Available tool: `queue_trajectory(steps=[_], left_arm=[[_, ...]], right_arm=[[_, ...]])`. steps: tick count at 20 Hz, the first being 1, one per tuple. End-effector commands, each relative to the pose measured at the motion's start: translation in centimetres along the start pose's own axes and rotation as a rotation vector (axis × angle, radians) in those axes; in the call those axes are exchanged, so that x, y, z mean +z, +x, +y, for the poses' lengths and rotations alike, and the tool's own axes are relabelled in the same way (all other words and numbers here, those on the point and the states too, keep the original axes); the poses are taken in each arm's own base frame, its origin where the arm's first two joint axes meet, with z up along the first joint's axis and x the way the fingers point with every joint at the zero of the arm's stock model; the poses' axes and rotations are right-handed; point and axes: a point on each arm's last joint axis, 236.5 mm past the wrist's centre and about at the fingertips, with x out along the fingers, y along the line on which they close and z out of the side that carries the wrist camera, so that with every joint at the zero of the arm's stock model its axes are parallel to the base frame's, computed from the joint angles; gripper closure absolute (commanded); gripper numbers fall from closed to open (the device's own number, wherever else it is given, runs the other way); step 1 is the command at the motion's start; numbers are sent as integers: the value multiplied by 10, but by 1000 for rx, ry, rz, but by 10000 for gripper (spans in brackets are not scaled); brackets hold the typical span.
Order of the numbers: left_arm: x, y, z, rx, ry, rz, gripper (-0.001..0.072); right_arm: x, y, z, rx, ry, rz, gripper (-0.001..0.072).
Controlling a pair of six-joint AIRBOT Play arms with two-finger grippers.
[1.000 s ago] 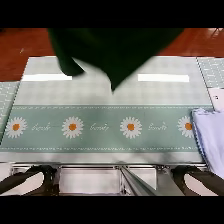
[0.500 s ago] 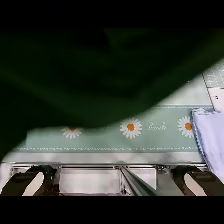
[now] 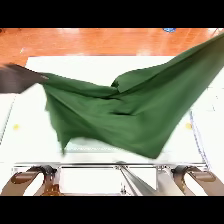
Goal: Fold the shirts.
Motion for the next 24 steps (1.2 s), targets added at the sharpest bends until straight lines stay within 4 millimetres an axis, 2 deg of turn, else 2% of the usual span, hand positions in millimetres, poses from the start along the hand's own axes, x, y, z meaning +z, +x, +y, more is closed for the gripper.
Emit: queue_trajectory(steps=[1, 4, 7, 9, 11, 12, 13, 14, 15, 17, 18, 20, 21, 22, 24], left_arm=[[-45, 99, 72, 36, -178, 79, 690], [-51, 160, 120, 86, -268, 151, 689], [-38, 204, 152, 95, -298, 202, 689], [-26, 225, 163, 80, -310, 220, 690], [-14, 236, 163, 45, -315, 243, 685], [-8, 235, 162, 30, -307, 257, 602], [-2, 230, 161, 13, -301, 273, 280], [1, 221, 164, 10, -291, 298, 202], [3, 204, 177, 50, -279, 330, 202], [-6, 155, 221, 209, -346, 428, 202], [-15, 128, 243, 282, -376, 471, 202], [-31, 82, 277, 367, -466, 495, 202], [-38, 69, 288, 386, -525, 480, 202], [-49, 61, 297, 395, -569, 477, 202], [-77, 59, 306, 394, -642, 504, 202]], right_arm=[[-57, 98, -26, 23, 113, 194, 693], [-85, 182, -45, 56, 202, 293, 693], [-106, 261, -54, 111, 326, 342, 693], [-116, 298, -56, 145, 395, 371, 692], [-128, 323, -63, 143, 483, 405, 681], [-131, 331, -67, 135, 516, 417, 521], [-132, 333, -72, 132, 538, 423, 319], [-132, 329, -81, 127, 545, 427, 297], [-131, 321, -90, 124, 555, 438, 297], [-136, 285, -118, 105, 565, 494, 303], [-146, 264, -134, 81, 554, 541, 303], [-181, 213, -178, -59, 537, 673, 305], [-204, 189, -196, -166, 586, 727, 308], [-222, 176, -201, -212, 612, 737, 308], [-260, 165, -191, -232, 637, 717, 308]])
